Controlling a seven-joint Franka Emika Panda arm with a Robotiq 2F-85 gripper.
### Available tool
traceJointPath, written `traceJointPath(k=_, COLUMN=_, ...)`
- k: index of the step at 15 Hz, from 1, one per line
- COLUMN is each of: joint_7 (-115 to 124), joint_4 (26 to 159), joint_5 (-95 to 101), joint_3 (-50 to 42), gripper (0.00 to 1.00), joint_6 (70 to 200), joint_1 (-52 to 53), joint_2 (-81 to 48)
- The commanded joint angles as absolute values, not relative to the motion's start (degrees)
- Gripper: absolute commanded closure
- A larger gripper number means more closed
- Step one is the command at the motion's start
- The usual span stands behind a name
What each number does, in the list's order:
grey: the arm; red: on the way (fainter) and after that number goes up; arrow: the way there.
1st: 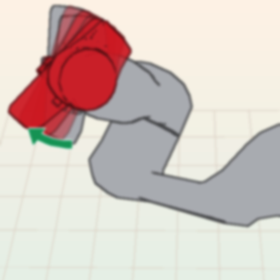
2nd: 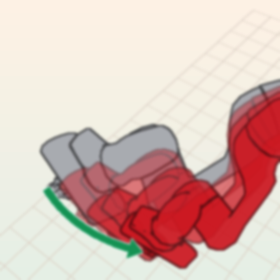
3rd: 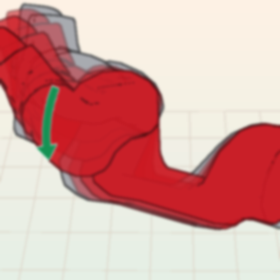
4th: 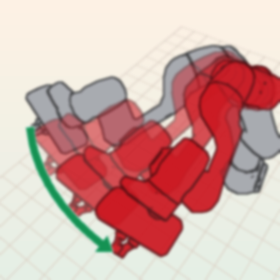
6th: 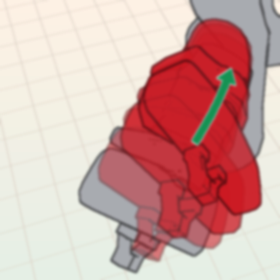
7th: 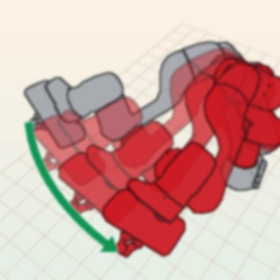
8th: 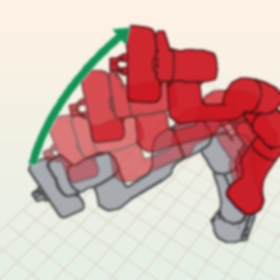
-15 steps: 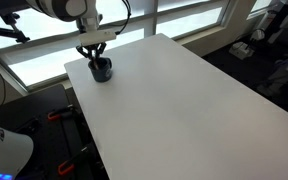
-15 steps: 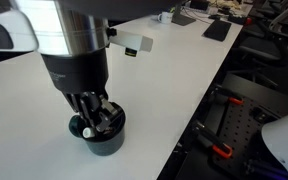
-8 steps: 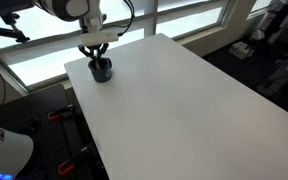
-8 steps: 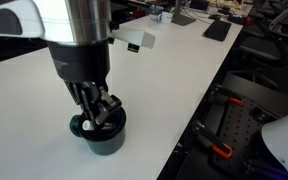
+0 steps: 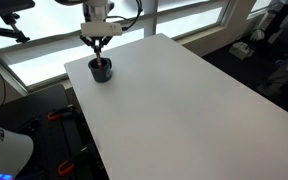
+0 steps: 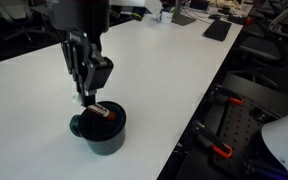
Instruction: Take the red marker out of the mug.
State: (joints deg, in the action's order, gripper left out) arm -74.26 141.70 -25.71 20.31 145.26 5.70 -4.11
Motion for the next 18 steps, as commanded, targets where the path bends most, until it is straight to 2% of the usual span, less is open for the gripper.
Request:
traceJointPath(k=1, joint_7=-79.4, joint_4=143.0, joint_5=-35.1, joint_3=17.0, gripper=0.95, joint_6=140.5, joint_1=6.3, joint_2=3.5)
traceJointPath(k=5, joint_7=-80.8, joint_4=144.6, joint_5=-43.0, joint_3=9.8, gripper=0.95, joint_6=136.9, joint_1=6.1, joint_2=10.3)
traceJointPath(k=10, joint_7=-74.3, joint_4=144.6, joint_5=-41.3, joint_3=0.2, gripper=0.95, joint_6=135.3, joint_1=2.9, joint_2=13.0)
traceJointPath(k=15, joint_7=-74.4, joint_4=136.2, joint_5=-39.6, joint_3=-8.4, gripper=0.95, joint_6=122.4, joint_1=-1.6, joint_2=0.2)
traceJointPath(k=18, joint_7=-75.9, joint_4=129.7, joint_5=-43.2, joint_3=-8.3, gripper=0.95, joint_6=114.4, joint_1=-3.7, joint_2=-9.8)
